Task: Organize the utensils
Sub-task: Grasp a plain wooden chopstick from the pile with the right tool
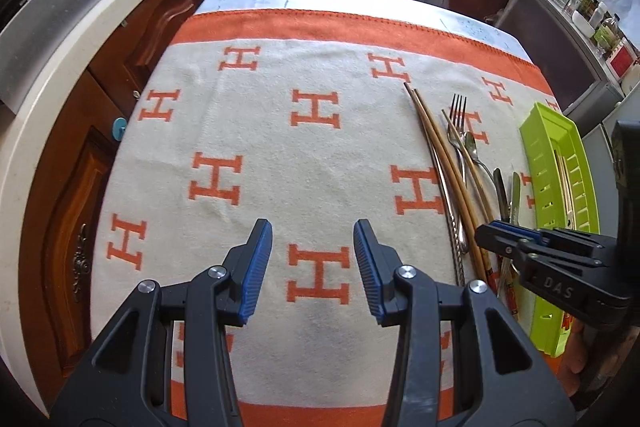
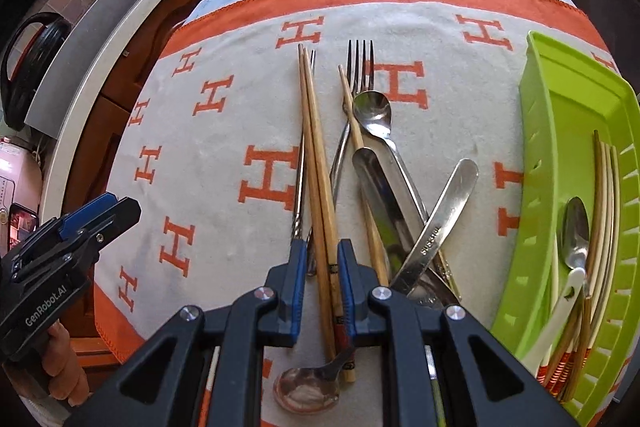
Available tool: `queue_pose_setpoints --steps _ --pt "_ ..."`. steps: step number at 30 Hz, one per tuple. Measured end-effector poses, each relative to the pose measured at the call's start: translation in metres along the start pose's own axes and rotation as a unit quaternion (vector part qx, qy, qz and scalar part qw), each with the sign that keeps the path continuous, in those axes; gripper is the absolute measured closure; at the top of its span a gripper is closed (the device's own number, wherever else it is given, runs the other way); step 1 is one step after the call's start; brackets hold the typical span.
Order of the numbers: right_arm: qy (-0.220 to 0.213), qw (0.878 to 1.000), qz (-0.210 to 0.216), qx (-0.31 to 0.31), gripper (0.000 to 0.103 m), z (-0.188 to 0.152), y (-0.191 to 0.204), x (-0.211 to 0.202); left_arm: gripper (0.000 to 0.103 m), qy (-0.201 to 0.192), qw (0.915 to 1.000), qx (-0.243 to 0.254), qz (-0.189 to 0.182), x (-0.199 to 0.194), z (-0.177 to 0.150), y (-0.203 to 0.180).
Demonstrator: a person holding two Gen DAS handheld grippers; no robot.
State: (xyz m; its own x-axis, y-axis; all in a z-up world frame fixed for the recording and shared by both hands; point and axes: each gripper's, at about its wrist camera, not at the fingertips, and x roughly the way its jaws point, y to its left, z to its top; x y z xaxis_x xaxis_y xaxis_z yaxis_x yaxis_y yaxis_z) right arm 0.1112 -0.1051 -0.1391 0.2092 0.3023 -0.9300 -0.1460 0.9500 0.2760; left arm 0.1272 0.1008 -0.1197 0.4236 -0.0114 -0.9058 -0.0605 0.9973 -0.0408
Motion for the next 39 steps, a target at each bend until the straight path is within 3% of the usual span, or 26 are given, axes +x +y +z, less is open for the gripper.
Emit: queue_pose_setpoints --steps 3,14,28,39 --pt "-0.001 1.0 -0.002 -0.005 0.094 0.001 -0.002 0.004 0.064 0.002 1.0 0.004 -0.006 0.004 0.001 -0.004" --pt "0.01 1.0 0.014 -0.021 0.092 0.001 -0.004 0.011 0.064 0.007 0.9996 0.018 -0.019 0.011 0.001 -0.017" --pt "-0.008 0.997 0.076 0.022 0.096 -0.009 -0.006 -0.003 0.064 0.018 0.9995 0.015 -0.023 0.017 -0.002 -0.017" --pt "0.0 0.995 0.092 0.04 0.096 -0.008 -0.005 0.007 0.064 0.025 0.9987 0.033 -0.03 0.019 -0.009 -0.032"
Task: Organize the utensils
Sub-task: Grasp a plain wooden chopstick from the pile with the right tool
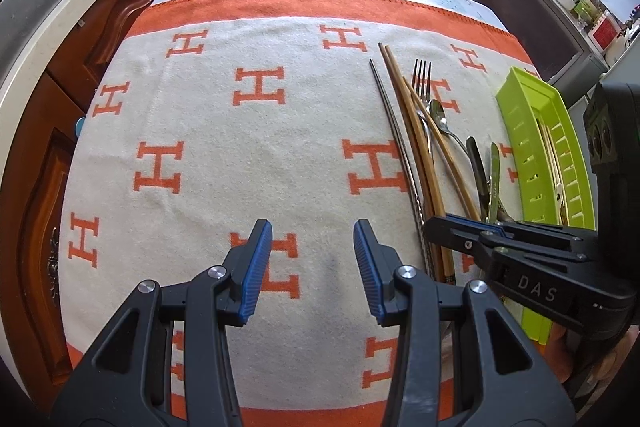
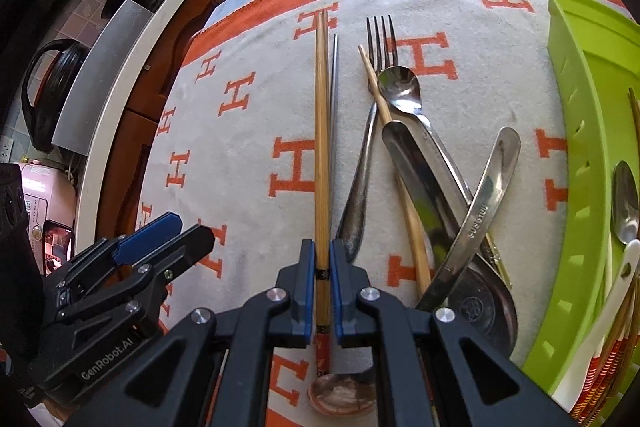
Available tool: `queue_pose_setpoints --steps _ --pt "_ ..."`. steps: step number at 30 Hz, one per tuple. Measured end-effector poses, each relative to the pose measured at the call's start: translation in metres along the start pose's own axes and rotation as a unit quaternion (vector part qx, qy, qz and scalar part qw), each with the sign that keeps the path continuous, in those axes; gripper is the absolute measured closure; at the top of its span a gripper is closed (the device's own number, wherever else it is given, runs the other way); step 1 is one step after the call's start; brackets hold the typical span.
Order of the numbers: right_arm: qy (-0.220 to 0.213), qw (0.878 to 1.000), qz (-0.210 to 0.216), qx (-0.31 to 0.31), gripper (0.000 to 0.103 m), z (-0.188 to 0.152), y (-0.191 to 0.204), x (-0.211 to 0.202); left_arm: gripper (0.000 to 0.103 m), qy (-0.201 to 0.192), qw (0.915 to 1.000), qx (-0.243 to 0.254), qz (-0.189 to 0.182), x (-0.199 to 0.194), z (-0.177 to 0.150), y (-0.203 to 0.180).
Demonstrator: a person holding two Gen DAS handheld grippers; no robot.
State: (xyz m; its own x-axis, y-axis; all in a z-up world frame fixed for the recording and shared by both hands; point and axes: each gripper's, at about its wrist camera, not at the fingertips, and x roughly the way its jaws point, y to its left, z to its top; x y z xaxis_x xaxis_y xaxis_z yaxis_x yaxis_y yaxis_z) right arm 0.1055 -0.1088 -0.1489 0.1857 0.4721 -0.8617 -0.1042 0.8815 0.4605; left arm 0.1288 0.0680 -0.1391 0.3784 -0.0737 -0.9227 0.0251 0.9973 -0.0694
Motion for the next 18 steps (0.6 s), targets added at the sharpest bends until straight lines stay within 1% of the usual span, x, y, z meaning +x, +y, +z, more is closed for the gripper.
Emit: queue_pose_setpoints --steps 4,7,11,18 --pt "0.017 0.999 0.027 -0.009 0.096 -0.003 0.01 0.007 0.064 0.004 1.0 -0.007 0.001 0.002 -0.001 0.005" --pt "0.028 0.999 0.01 -0.022 0.096 -0.005 0.019 0.016 0.064 0.013 0.9998 -0.015 0.0 0.008 -0.002 0.009" --pt "0.034 0.999 0.016 -0.017 0.095 -0.007 0.019 0.021 0.064 0.021 0.9996 -0.016 -0.002 0.013 -0.005 0.013" --pt "0.026 0.999 0.029 -0.003 0.096 -0.008 0.013 0.016 0.064 0.028 0.9993 -0.022 -0.006 0.018 -0.007 0.016"
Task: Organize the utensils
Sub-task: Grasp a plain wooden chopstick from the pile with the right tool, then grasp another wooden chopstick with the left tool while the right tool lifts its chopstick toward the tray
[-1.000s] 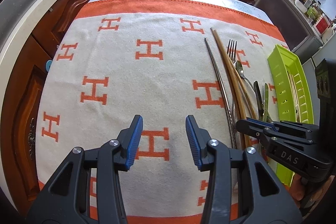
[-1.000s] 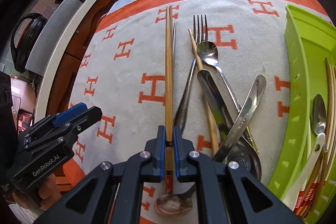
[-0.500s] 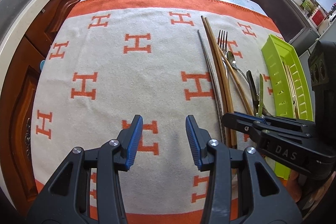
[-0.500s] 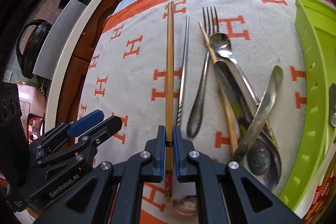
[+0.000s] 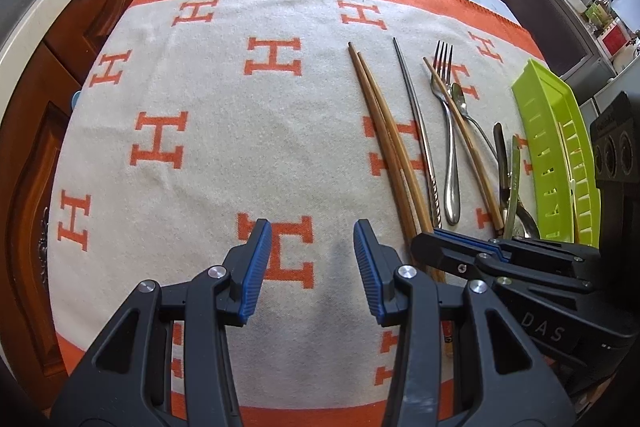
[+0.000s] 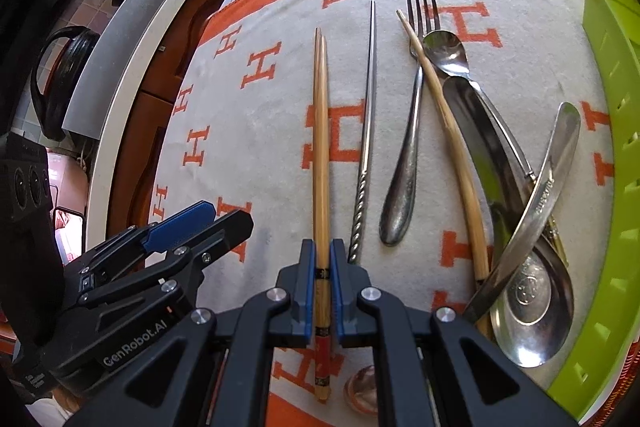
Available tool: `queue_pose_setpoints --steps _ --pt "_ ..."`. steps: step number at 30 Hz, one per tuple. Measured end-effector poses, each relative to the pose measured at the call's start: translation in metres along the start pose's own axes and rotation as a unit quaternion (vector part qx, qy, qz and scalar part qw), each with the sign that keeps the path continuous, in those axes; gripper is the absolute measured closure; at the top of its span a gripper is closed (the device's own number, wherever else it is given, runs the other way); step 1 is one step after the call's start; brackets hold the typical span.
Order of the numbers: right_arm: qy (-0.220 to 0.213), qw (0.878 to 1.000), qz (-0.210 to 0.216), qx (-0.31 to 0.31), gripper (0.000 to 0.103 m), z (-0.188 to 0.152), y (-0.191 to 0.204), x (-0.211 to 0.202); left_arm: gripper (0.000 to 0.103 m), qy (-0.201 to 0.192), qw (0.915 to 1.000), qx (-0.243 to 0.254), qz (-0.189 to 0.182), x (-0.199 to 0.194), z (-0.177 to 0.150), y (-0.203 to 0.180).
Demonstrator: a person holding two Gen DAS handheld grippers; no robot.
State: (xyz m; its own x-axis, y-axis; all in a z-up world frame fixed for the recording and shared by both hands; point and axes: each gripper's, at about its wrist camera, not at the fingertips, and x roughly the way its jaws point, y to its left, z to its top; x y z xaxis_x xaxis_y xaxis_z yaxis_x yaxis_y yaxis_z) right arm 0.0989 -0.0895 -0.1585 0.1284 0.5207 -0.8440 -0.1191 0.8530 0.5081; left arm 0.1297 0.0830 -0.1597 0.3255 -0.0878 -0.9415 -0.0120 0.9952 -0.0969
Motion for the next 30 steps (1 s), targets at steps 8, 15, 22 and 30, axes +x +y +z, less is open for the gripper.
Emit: queue_pose_setpoints --steps 8,15,22,30 --pt "-0.042 0.999 -0.003 -0.009 0.096 -0.007 0.005 -0.02 0.064 0.002 1.0 0.004 -0.002 0.001 0.0 -0.003" --pt "-0.094 0.995 -0.01 0.007 0.096 -0.02 -0.004 -0.062 0.064 0.007 0.9998 0.009 -0.014 0.007 0.004 -0.02" --pt "-0.149 0.988 -0.024 0.044 0.096 -0.037 -0.033 -0.112 0.064 0.016 0.9997 0.012 -0.016 0.024 0.002 -0.049" --pt "-0.184 0.98 -0.034 0.073 0.096 -0.057 -0.062 -0.142 0.098 -0.042 0.9981 0.011 0.045 0.025 -0.004 -0.065"
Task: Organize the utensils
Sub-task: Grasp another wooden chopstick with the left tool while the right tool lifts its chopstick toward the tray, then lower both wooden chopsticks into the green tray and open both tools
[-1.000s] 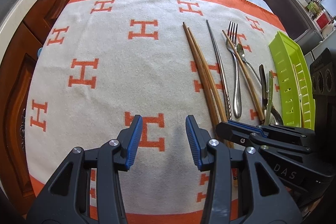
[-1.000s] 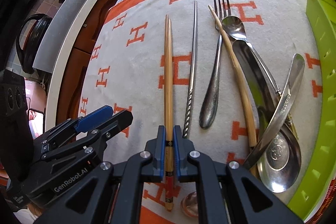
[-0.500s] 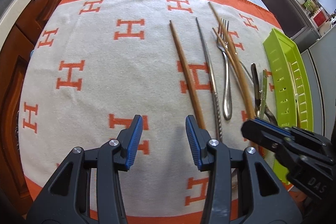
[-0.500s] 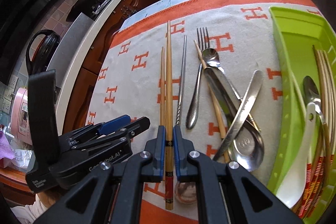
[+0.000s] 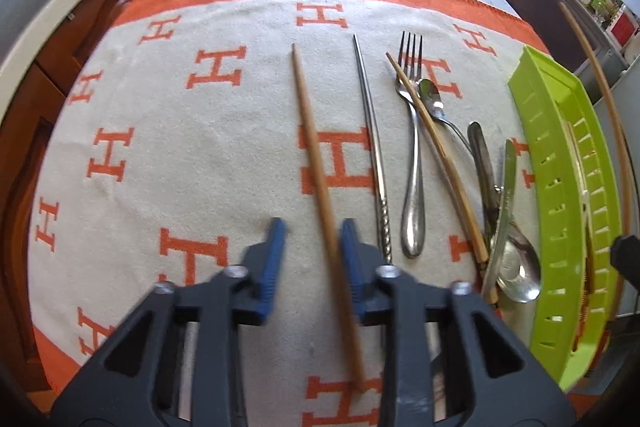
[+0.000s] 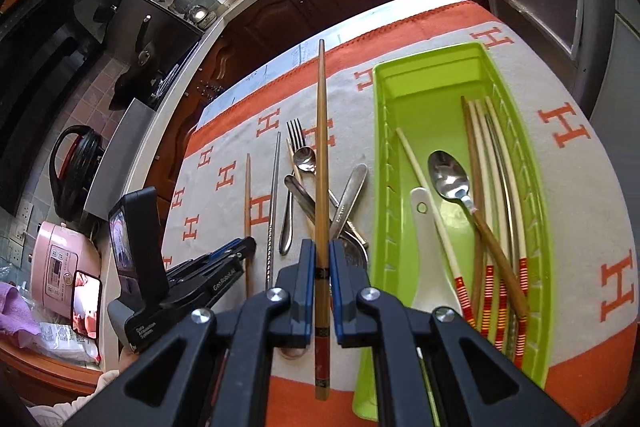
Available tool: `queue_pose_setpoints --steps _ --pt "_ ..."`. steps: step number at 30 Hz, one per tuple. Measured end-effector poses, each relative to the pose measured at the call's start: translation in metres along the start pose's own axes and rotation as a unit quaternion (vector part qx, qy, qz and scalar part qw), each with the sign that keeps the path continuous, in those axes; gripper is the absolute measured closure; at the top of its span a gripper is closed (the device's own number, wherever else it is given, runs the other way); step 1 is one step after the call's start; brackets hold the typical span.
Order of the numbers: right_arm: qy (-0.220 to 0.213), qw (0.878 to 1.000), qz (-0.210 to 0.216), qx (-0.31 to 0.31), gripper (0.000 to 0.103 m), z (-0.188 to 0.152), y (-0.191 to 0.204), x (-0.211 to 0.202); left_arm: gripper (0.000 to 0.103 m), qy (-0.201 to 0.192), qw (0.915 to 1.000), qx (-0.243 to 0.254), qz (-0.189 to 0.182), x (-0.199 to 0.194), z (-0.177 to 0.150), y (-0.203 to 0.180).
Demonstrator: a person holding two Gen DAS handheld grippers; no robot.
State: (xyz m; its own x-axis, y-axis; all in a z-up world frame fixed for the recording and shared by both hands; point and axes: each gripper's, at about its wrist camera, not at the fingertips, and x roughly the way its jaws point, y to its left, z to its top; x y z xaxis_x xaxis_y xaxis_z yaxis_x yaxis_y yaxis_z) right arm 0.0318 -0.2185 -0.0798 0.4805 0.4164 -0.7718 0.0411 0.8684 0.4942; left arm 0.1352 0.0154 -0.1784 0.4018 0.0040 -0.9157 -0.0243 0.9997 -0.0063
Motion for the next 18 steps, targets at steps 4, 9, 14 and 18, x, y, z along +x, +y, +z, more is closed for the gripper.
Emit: queue_pose_setpoints --steps 4,9,14,18 --pt "-0.008 1.0 0.001 0.007 0.096 -0.003 -0.007 -0.009 0.099 0.003 0.9997 -0.02 -0.016 -0.004 -0.003 0.005" --pt "-0.02 1.0 -0.006 0.018 0.096 -0.004 -0.019 -0.022 0.099 -0.005 0.9986 -0.019 -0.049 -0.034 -0.005 0.0" --pt "-0.018 0.997 -0.063 0.037 0.096 -0.005 -0.04 -0.026 0.099 -0.006 0.9942 0.008 -0.108 -0.073 0.001 -0.032" --pt "-0.004 0.993 -0.105 0.048 0.096 -0.006 -0.059 -0.023 0.099 0.0 0.9879 0.047 -0.148 -0.093 0.005 -0.075"
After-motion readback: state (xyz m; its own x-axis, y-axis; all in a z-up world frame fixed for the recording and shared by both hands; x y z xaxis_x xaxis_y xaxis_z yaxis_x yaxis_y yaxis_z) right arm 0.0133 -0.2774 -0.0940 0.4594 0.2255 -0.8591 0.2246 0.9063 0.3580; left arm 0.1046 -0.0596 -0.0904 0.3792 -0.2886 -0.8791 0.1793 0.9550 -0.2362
